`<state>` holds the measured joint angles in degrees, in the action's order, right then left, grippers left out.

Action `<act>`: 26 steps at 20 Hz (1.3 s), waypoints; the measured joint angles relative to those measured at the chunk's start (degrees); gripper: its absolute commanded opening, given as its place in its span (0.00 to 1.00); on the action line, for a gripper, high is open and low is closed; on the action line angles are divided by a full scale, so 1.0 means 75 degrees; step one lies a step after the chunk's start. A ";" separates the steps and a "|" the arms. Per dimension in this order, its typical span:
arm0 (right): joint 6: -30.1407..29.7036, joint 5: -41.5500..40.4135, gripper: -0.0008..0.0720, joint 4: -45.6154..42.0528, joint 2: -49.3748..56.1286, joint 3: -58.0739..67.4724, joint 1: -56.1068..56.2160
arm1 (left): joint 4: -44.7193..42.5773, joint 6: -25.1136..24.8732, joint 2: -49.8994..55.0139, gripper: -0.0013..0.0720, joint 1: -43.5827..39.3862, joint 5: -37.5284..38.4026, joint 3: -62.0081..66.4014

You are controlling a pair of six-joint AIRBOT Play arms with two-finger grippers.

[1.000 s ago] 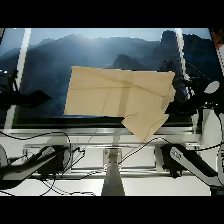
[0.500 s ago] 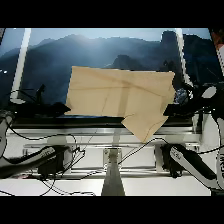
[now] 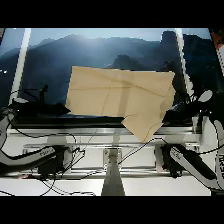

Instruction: Fold the clothes and pants, and hang the long-sleeved shirts on hangers.

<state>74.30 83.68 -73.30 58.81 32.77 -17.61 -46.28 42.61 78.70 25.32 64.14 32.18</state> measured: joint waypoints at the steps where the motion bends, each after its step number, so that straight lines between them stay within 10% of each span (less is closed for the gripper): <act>1: 0.0000 0.0009 0.67 0.0143 0.0003 -0.0262 0.0003 | 0.0055 -0.0006 0.0006 0.04 0.0000 -0.0020 0.0038; 9: 0.0321 -0.0641 0.61 0.0650 0.0405 -0.1072 0.0047 | 0.0358 -0.0032 0.0015 0.04 0.0000 0.0096 0.0128; 12: 0.0376 -0.0746 0.31 0.0711 0.0863 -0.1122 0.0047 | 0.0417 -0.0032 0.0015 0.04 0.0000 0.0166 0.0134; 16: 0.0373 -0.0839 0.26 0.0924 0.1259 -0.1096 0.0047 | 0.0452 -0.0032 0.0015 0.04 0.0000 0.0201 0.0134; 18: 0.0291 -0.1148 0.03 0.1256 0.1332 -0.1078 0.0047 | 0.0463 -0.0032 0.0017 0.03 0.0000 0.0210 0.0134; 26: -0.0361 -0.1504 0.03 0.2168 0.0871 -0.1020 0.0047 | 0.0603 -0.0032 0.0012 0.03 0.0000 0.0329 0.0230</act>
<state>71.59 72.40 -57.04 65.34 25.12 -17.26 -41.76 42.37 78.78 25.32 66.61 33.91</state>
